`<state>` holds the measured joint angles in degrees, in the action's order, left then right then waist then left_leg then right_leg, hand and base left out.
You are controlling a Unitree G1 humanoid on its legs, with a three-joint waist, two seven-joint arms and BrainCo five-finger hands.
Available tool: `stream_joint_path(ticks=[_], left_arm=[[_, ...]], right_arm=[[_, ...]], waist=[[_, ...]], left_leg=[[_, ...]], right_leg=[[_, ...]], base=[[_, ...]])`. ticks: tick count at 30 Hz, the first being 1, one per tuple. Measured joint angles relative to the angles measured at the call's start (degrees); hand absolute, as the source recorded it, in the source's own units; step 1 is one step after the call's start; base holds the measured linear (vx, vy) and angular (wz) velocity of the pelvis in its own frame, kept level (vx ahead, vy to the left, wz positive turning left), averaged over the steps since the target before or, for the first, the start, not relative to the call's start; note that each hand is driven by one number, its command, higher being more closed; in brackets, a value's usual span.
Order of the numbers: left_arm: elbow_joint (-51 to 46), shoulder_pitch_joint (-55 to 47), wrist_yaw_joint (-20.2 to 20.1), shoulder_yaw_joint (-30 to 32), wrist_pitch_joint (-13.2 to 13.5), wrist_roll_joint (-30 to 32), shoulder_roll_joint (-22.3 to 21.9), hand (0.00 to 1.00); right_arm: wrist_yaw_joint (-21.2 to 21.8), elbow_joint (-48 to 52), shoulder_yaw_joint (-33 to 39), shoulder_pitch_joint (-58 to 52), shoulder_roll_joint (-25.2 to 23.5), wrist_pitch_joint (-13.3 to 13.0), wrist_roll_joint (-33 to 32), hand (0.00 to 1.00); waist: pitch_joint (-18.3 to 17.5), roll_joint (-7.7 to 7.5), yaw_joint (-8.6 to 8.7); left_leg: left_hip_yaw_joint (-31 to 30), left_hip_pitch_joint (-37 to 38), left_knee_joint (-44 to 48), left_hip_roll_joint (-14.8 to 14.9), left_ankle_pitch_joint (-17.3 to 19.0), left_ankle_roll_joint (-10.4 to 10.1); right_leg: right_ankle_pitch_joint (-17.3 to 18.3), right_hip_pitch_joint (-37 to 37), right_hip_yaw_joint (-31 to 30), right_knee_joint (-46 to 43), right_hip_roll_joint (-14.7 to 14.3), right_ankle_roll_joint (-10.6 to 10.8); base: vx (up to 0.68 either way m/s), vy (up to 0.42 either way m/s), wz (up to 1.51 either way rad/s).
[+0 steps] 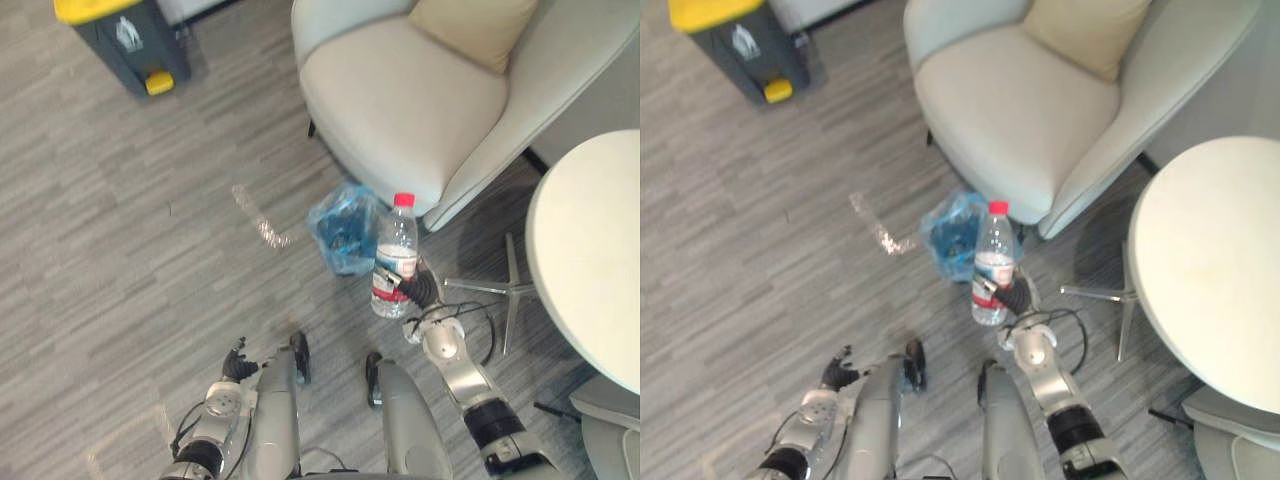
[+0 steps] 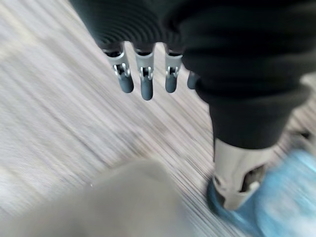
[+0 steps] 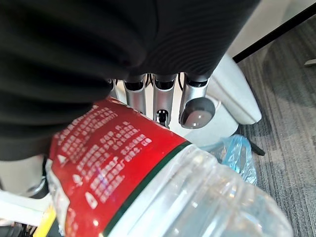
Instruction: Gather rubbish on tea table into small bin, then transfer packed bag to large trash can.
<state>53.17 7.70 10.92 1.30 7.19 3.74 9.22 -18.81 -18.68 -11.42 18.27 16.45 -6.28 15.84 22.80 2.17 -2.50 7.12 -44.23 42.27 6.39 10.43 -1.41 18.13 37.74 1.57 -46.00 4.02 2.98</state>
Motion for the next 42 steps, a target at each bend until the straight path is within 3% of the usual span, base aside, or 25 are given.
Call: stream_joint_path(ticks=[4,10,15,27,28,42], left_arm=[[-3.1,1.8,0.9,3.6,0.0,-0.9,-1.0,0.00],[-4.7,4.0,2.6,4.3,-0.2,-1.8,-2.6,0.00],[-6.5,5.8,3.0,3.1,0.1,-3.1,-3.1,0.00],[-9.3,7.3,4.7,-3.8,1.3,-4.0,-1.3,0.00],[-9.5,7.3,5.0,-4.2,1.3,-4.2,-1.2,0.00],[-10.3,7.3,5.2,-5.5,1.3,-5.1,-0.8,0.00]], right_arm=[[-3.7,3.4,2.5,7.8,2.2,0.3,0.1,1.00],[-7.2,3.4,2.9,16.5,6.3,0.3,0.3,1.00],[-9.5,-3.7,3.3,26.5,11.0,0.7,-0.3,1.00],[-14.9,-14.7,4.7,36.6,13.5,2.5,-6.6,1.00],[-15.4,-14.9,4.7,37.4,13.5,2.5,-7.3,0.00],[-16.4,-15.6,4.7,39.4,13.6,2.1,-9.1,0.00]], waist=[[1.6,-0.83,-1.46],[3.2,-1.43,-3.77],[5.1,-1.74,-4.08],[5.9,-1.95,-5.08],[5.9,-1.94,-5.13],[5.8,-1.86,-5.28]], left_leg=[[-1.6,-11.6,3.2,-1.2,-2.0,1.4],[-2.9,-22.0,7.7,-2.3,-2.6,1.4],[-4.7,-30.9,10.8,-3.9,-2.9,1.2],[-6.7,-37.2,10.8,-5.6,-4.7,-0.1],[-6.7,-37.3,10.3,-5.8,-5.0,-0.3],[-7.8,-37.8,10.3,-5.8,-5.7,-0.5]], right_leg=[[1.3,11.1,2.2,-6.0,1.9,-0.4],[3.4,21.0,3.3,-12.9,3.3,-0.6],[5.3,29.6,4.5,-18.3,5.0,-1.1],[7.0,36.0,6.3,-21.8,6.7,-2.4],[7.0,36.2,6.3,-21.7,6.8,-2.4],[7.2,36.5,7.3,-22.1,6.7,-3.0]], base=[[-0.10,-0.019,0.37],[-0.06,-0.068,0.24],[-0.06,-0.058,0.23],[-0.04,-0.025,0.15],[-0.03,-0.009,0.13],[-0.03,0.019,0.02]])
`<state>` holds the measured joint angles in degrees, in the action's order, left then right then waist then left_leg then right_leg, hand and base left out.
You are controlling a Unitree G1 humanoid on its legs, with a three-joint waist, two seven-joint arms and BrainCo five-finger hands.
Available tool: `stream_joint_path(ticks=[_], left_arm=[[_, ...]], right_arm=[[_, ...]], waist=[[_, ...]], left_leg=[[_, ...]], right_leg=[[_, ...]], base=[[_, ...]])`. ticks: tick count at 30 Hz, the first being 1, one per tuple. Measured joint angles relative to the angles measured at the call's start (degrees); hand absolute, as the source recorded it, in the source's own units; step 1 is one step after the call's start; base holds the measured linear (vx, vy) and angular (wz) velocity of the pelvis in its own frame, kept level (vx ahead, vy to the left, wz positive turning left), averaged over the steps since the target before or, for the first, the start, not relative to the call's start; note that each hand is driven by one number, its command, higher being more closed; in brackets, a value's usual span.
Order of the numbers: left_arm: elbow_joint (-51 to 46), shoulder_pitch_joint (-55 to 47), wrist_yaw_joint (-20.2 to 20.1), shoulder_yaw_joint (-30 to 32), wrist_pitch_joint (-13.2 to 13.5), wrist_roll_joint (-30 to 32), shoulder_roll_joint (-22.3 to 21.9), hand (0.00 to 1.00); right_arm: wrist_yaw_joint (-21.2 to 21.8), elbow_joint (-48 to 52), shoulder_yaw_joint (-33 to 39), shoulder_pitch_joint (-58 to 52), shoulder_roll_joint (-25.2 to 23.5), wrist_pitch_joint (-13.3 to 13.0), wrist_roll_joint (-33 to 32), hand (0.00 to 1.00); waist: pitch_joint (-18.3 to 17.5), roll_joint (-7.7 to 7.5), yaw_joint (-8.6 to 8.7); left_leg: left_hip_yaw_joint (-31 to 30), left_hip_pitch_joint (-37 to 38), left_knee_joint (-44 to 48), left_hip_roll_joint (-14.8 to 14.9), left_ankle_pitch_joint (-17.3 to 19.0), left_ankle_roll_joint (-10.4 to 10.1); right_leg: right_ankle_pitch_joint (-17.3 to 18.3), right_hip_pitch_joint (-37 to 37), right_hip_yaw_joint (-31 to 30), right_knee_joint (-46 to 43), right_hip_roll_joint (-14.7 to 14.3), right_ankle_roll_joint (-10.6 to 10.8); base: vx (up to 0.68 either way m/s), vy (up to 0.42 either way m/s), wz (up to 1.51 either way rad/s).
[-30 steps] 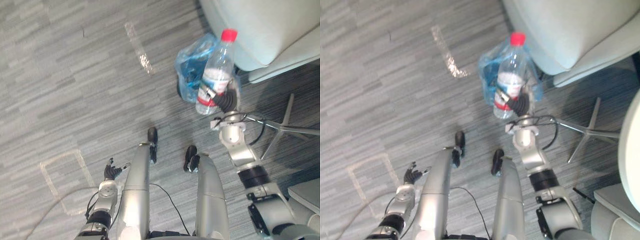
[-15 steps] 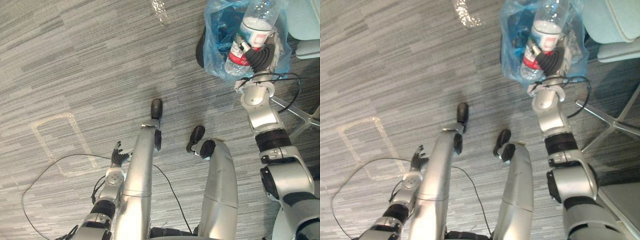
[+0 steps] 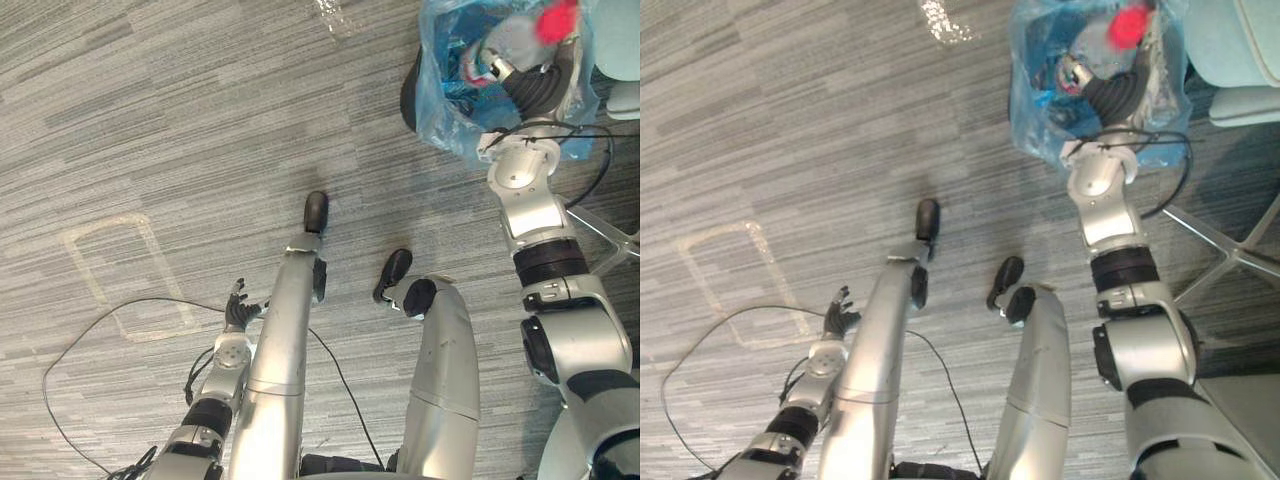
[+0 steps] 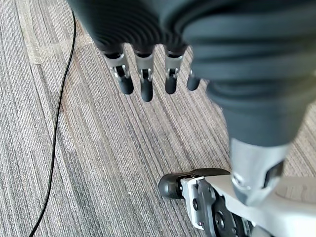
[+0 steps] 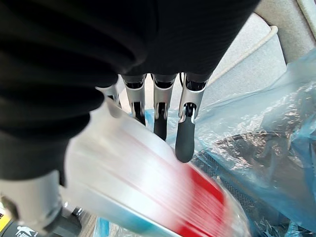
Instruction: Gather rubbish on tea table into small bin, then transfer packed bag to large trash can.
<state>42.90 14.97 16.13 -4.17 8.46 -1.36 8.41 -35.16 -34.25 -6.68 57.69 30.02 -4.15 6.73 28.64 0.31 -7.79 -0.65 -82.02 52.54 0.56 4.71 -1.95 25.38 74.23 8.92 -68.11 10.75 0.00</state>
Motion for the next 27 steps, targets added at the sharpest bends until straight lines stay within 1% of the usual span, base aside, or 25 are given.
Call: stream_joint_path(ticks=[2,7,11,14,16,22,27], left_arm=[[0.0,0.0,0.0,0.0,0.0,0.0,0.0,0.00],[0.0,0.0,0.0,0.0,-0.2,0.1,0.4,0.00],[0.0,0.0,0.0,0.1,-0.3,0.2,0.7,0.00],[0.0,0.0,0.0,0.5,-0.3,0.8,1.0,0.00],[0.0,0.1,0.0,0.6,-0.3,1.3,1.2,0.00],[0.0,0.0,0.0,0.7,-0.3,1.3,1.5,0.00],[0.1,0.0,0.0,0.9,0.0,1.3,1.5,0.00]], right_arm=[[-0.6,1.9,0.0,-1.0,-0.1,0.0,0.7,0.00],[-2.2,8.1,0.0,-5.1,-0.6,0.1,6.4,0.00],[-2.6,11.1,0.0,-8.4,-0.7,0.2,10.5,0.00],[-2.6,11.1,0.0,-10.2,-0.8,0.4,13.5,0.00],[-2.4,11.1,0.0,-11.7,-0.7,0.6,14.1,0.00],[-0.6,10.0,-0.5,-13.9,-0.8,0.9,18.1,0.00],[1.9,1.5,-4.4,-11.5,-0.6,1.9,20.3,0.00]], waist=[[0.0,-0.02,-0.01],[-0.2,-0.05,0.03],[-0.2,-0.06,0.03],[-0.2,-0.07,0.08],[-0.3,-0.08,0.16],[-1.2,-0.11,0.17],[-1.2,-0.14,0.17]], left_leg=[[0.0,0.0,0.1,0.1,0.0,0.0],[0.0,0.2,0.7,0.7,0.0,0.0],[0.1,0.7,0.6,1.2,0.0,0.0],[0.2,1.5,0.5,1.8,0.0,0.0],[0.3,2.1,0.2,2.0,0.1,-0.2],[0.5,2.1,-0.6,2.6,-0.1,-0.1],[0.4,2.0,-1.6,2.7,-0.4,-0.2]], right_leg=[[0.0,0.0,0.0,0.0,-0.1,-0.1],[-0.2,-0.3,-0.1,0.0,-0.8,-0.4],[-0.4,-0.7,-0.1,0.0,-1.2,-0.7],[-0.5,-1.4,-0.1,0.5,-1.8,-0.9],[-0.7,-1.8,-0.2,0.6,-1.8,-1.1],[-1.3,-1.7,0.0,1.9,-2.3,-1.4],[-1.5,-1.5,0.1,2.7,-2.6,-1.4]], base=[[-0.04,0.034,-0.03],[-0.04,0.036,-0.07],[-0.05,0.031,-0.06],[-0.04,0.020,-0.10],[-0.03,0.019,-0.03],[-0.01,0.019,-0.05],[0.00,0.006,-0.01]])
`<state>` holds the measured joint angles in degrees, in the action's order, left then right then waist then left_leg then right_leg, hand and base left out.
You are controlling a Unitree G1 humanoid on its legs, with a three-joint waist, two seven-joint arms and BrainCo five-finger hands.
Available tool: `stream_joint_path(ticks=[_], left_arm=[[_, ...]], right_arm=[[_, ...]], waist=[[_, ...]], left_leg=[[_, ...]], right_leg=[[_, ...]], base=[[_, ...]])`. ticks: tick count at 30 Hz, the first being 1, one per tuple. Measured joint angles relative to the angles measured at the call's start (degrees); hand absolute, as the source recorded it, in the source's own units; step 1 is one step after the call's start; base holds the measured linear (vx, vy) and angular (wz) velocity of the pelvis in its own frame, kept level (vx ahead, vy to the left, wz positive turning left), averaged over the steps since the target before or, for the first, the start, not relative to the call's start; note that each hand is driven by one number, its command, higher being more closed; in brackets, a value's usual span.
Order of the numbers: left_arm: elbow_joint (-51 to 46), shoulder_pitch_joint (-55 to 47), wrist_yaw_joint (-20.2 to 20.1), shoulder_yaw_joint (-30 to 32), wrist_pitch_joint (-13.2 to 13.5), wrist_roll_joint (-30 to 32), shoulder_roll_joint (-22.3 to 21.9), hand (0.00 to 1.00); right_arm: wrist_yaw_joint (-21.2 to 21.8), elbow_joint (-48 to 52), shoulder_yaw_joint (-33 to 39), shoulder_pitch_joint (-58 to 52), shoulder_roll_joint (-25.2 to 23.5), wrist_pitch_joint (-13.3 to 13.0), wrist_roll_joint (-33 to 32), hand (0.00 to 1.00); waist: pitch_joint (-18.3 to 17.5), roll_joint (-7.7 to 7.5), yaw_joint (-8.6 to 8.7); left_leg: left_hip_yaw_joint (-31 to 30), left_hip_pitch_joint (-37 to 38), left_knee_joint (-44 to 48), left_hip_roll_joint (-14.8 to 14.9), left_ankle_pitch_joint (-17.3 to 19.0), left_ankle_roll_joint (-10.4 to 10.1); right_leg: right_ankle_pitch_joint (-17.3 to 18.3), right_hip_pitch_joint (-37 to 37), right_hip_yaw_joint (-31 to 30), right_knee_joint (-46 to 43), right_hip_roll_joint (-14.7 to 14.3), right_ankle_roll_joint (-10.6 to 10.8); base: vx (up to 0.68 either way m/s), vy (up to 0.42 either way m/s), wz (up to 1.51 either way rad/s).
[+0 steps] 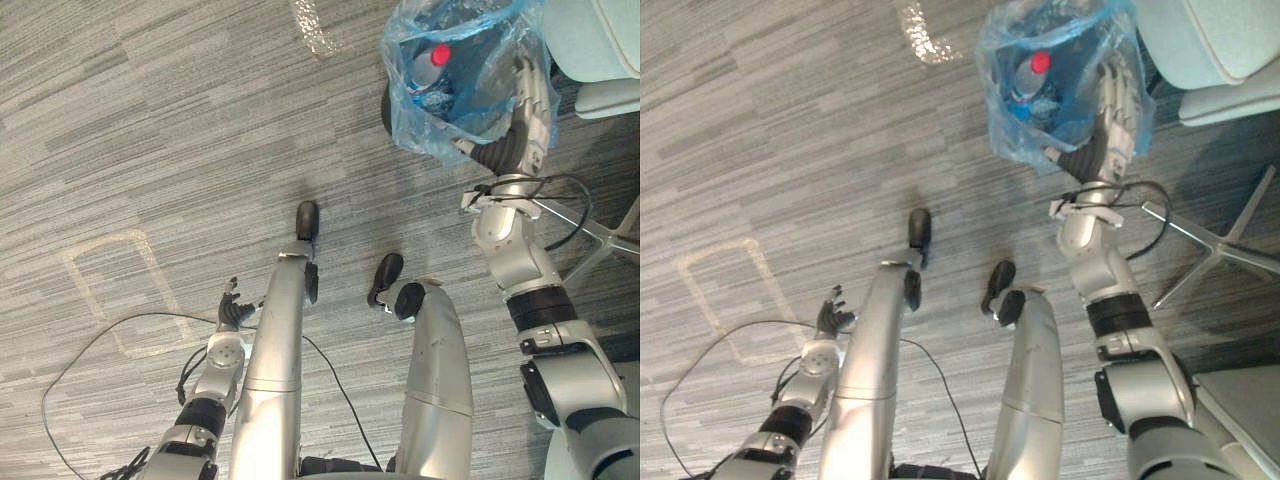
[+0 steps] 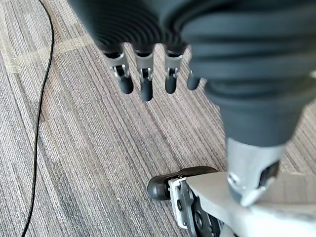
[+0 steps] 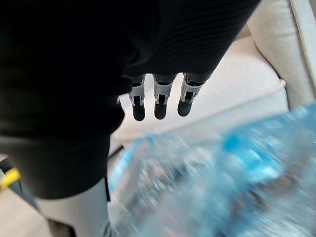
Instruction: Gather rubbish on tea table into small bin, then transfer packed bag to large trash can.
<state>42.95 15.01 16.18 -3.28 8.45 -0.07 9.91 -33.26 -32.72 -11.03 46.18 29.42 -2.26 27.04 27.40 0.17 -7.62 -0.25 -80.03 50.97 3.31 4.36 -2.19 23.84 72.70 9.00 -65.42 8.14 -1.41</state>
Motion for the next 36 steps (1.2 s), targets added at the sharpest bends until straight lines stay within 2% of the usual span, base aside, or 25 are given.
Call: stream_joint_path(ticks=[6,7,13,20,31,36], left_arm=[[0.0,0.0,0.9,0.0,0.8,-0.2,-0.1,0.00],[0.0,0.0,1.0,-0.1,0.9,-0.2,-0.1,0.00],[-0.3,0.1,1.0,-0.6,1.6,-2.6,-0.4,0.00],[-1.3,0.2,0.8,-1.2,2.2,-4.5,-0.7,0.00],[-1.8,0.2,0.9,-1.0,1.7,-4.5,-0.5,0.00],[-2.0,0.1,1.0,-0.8,0.7,-4.5,-0.1,0.00]], right_arm=[[2.6,-8.6,-3.0,4.6,0.8,0.3,0.0,0.00],[3.4,-11.3,-3.5,6.2,1.0,0.6,0.0,1.00],[6.2,-18.1,-7.0,10.6,2.3,1.1,-0.2,1.00],[6.9,-18.7,-8.6,13.5,2.6,0.7,-2.4,1.00],[6.8,-14.8,-9.3,11.0,2.2,0.5,-2.9,1.00],[6.3,-10.5,-9.1,8.3,2.1,0.5,-3.4,1.00]], waist=[[0.0,0.02,0.03],[0.0,0.02,0.04],[0.0,0.03,0.08],[0.0,0.03,0.00],[0.0,0.03,0.06],[0.0,0.02,0.03]], left_leg=[[-0.5,-1.5,-1.0,-0.1,-0.6,-0.3],[-0.7,-2.2,-1.0,-0.2,-0.8,-0.6],[-1.2,-4.5,-1.0,-0.9,-1.3,-0.7],[-1.6,-6.1,-1.0,-1.2,-2.1,-0.8],[-1.8,-5.5,-1.0,-1.0,-2.6,-1.2],[-1.7,-2.0,-3.0,-0.9,-3.3,-1.3]], right_leg=[[-0.3,1.5,0.6,0.6,0.0,-0.4],[-0.3,2.1,0.8,0.4,0.1,-0.4],[-0.1,4.6,1.3,-0.7,0.9,-0.4],[0.1,6.4,1.5,-1.9,1.1,-0.6],[0.0,5.8,1.7,-2.1,0.9,-0.8],[-0.3,2.8,1.9,-0.5,0.8,-1.2]], base=[[-0.01,0.007,0.02],[-0.02,0.016,0.07],[-0.03,0.018,0.09],[-0.05,0.022,0.06],[-0.03,0.015,0.00],[-0.05,0.013,0.00]])
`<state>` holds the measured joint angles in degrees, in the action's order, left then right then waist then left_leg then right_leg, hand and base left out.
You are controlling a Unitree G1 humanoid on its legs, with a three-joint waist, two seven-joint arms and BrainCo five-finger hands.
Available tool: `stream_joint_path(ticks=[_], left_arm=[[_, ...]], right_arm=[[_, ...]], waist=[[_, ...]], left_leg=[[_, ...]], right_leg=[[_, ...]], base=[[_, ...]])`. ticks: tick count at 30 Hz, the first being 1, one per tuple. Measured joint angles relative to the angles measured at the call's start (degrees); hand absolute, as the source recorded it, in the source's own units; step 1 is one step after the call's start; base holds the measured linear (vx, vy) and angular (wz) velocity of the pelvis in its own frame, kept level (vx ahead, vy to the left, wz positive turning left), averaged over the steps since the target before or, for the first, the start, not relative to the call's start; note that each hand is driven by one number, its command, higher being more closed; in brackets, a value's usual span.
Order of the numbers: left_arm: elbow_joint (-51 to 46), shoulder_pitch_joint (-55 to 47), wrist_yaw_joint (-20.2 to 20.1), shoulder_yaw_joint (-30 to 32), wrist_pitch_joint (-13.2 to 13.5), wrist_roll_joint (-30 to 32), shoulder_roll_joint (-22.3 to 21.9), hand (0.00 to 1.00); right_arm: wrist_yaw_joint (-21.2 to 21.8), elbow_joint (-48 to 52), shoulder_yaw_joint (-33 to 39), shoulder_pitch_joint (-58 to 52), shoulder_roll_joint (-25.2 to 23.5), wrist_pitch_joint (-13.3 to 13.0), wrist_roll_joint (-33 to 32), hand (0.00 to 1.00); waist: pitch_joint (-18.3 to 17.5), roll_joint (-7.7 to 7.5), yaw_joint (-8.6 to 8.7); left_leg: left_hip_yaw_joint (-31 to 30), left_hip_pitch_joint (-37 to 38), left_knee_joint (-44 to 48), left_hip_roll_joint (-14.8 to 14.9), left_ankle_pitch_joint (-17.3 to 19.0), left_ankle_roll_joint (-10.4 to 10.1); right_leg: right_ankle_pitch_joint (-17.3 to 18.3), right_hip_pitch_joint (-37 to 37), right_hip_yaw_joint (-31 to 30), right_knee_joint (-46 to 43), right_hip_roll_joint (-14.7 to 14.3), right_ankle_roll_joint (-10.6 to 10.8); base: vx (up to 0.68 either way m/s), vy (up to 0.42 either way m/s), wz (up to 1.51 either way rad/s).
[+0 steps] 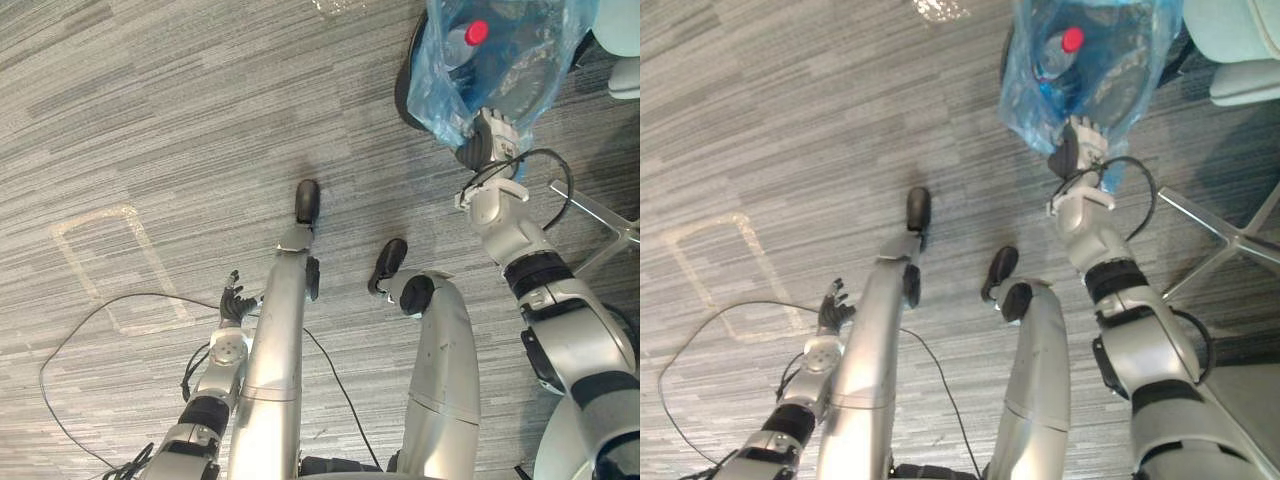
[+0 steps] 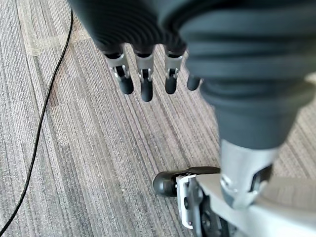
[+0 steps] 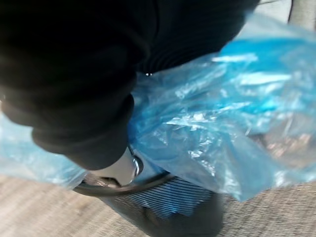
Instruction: Gather rubbish on tea table into small bin, then transfer packed bag to large trash can.
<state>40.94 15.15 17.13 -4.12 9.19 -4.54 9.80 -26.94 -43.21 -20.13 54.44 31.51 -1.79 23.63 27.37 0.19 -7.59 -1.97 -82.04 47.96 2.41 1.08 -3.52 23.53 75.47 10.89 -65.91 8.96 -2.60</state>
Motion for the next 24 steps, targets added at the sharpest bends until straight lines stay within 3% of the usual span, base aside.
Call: stream_joint_path(ticks=[12,17,21,24], left_arm=[[-1.1,-0.2,-0.3,1.0,-1.0,2.2,0.4,0.00],[-1.5,-2.1,-1.5,0.8,-1.3,3.5,0.6,0.00],[-2.7,-4.6,-3.7,-1.6,-1.5,4.7,-0.1,0.00],[-1.8,-9.3,-4.7,-3.3,-2.4,6.8,-2.9,0.00]], right_arm=[[-0.2,12.5,3.2,-6.8,-1.2,0.2,0.0,1.00],[-0.1,26.5,4.3,-18.1,-5.8,0.6,0.0,1.00],[0.8,37.8,5.0,-29.5,-10.6,0.4,0.0,1.00],[2.1,43.8,6.5,-40.4,-16.6,-0.2,0.9,1.00]], waist=[[0.0,-0.03,0.31],[-0.1,-0.22,1.15],[-1.3,-2.21,1.56],[-7.2,-5.25,2.93]], left_leg=[[0.8,9.9,-5.7,1.0,-1.3,0.0],[2.9,22.6,-12.6,1.1,-1.8,0.7],[4.1,34.0,-18.0,1.0,-1.8,1.0],[4.9,43.2,-23.8,0.8,-1.5,1.4]], right_leg=[[-1.9,-9.7,0.4,6.3,-1.1,0.0],[-3.0,-21.8,0.4,13.0,-1.0,0.6],[-3.8,-33.3,0.2,19.4,-1.3,1.7],[-5.0,-43.0,0.1,27.4,-1.9,2.8]], base=[[-0.02,0.012,-0.03],[0.02,0.002,-0.02],[0.10,0.017,-0.06],[0.19,0.028,-0.09]])
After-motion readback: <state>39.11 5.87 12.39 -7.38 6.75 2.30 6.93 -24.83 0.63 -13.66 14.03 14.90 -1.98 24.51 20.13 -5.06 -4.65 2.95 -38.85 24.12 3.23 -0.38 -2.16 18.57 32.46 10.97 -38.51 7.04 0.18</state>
